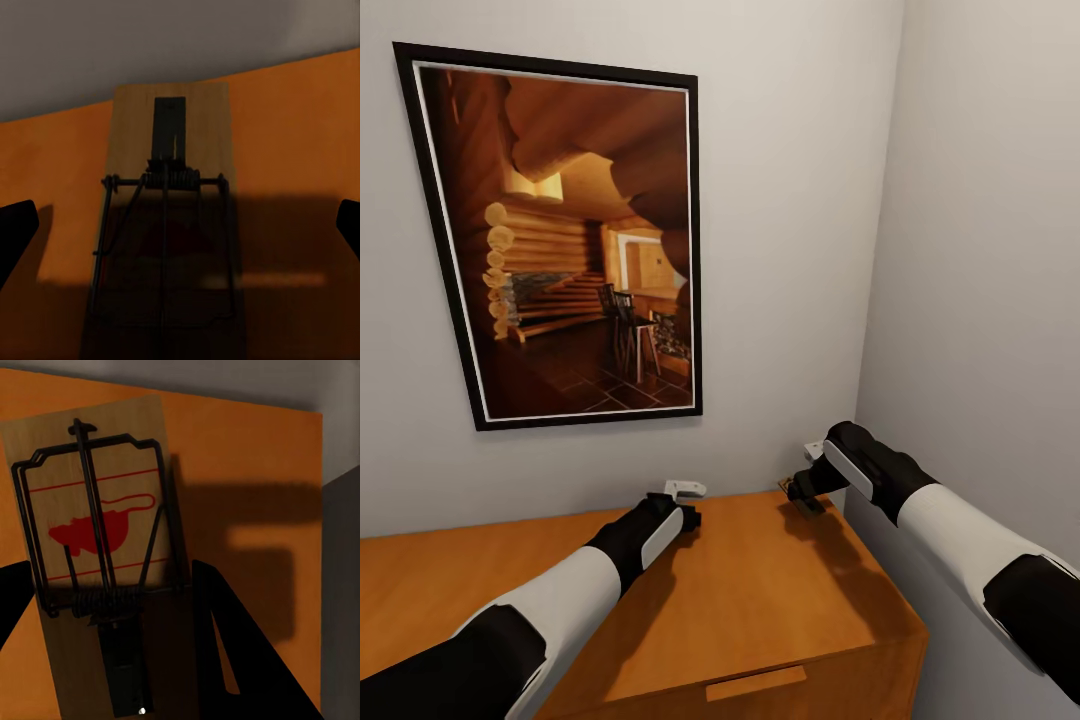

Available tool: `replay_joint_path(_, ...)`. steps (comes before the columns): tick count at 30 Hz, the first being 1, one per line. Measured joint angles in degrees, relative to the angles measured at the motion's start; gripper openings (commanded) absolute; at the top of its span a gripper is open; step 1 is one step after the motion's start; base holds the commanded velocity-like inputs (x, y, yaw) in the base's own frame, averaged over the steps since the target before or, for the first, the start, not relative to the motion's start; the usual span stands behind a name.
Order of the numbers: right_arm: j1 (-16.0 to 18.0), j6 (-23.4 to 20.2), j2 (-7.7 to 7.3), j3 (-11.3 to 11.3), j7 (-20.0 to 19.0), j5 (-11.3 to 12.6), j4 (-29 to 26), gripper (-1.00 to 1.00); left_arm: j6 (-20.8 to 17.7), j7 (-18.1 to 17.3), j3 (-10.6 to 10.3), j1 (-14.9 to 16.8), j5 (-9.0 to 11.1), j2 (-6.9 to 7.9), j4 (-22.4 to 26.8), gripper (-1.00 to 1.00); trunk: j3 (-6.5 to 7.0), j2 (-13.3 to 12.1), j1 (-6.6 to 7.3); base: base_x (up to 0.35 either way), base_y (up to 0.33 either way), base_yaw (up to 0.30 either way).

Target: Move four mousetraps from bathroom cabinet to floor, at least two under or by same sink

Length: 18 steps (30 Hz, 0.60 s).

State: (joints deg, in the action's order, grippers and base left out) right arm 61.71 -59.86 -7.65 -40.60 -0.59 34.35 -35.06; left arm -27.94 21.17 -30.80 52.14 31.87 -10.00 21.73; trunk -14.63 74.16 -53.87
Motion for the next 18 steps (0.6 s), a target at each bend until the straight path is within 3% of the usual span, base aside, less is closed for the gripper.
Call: replay_joint_path(18,-0.01,-0.02,-0.01,-0.07,0.0,-0.05,-0.02,-1.0,0.5,-0.04,0.0,0.01,0.03,0.02,-0.29,1.0,0.0,0.0,0.0,0.0,0.0,0.0)
